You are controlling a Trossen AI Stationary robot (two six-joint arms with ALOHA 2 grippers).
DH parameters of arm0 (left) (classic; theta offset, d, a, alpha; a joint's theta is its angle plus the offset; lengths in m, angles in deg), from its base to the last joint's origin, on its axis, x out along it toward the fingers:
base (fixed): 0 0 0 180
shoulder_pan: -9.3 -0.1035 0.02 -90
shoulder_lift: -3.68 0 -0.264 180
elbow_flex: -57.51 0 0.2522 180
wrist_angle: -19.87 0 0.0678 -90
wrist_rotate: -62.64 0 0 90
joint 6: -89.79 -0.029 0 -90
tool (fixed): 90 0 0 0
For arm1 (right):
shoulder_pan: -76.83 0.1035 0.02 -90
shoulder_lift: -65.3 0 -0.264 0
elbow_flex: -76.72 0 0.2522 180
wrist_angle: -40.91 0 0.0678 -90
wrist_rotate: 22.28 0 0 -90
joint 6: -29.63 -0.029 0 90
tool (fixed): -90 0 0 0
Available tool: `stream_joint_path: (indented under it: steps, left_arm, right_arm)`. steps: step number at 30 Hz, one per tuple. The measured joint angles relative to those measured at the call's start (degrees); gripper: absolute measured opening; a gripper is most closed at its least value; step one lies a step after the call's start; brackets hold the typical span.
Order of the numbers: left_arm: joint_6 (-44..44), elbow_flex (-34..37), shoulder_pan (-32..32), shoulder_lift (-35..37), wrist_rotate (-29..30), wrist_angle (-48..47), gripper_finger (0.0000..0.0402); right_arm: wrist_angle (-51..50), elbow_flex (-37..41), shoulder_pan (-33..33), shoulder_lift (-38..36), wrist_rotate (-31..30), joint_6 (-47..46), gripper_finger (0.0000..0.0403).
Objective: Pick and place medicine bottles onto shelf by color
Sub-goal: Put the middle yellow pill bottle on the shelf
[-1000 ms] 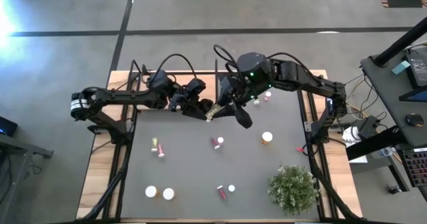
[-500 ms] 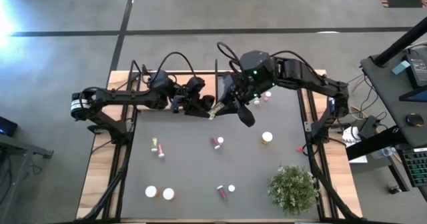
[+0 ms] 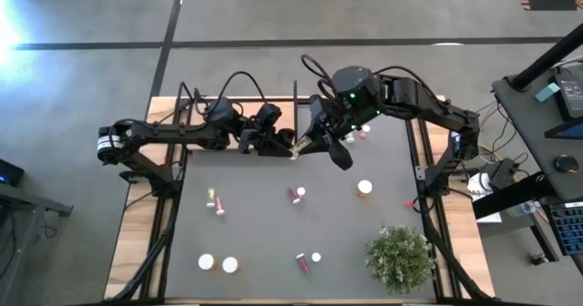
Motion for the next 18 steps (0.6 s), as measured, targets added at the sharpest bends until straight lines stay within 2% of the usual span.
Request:
stream_joint_path:
  steps: [7, 18]
  left_arm:
    - [0.23, -0.18, 0.06, -0.04, -0.81, -2.13, 0.0125]
    - [6.48, -2.18, -0.07, -0.02, -6.04, -4.44, 0.0189]
  right_arm:
    - [-0.45, 0.02, -0.04, 0.0, 0.28, -0.03, 0.0081]
    - [-0.47, 0.02, -0.2, -0.02, 1.04, -0.3, 0.0083]
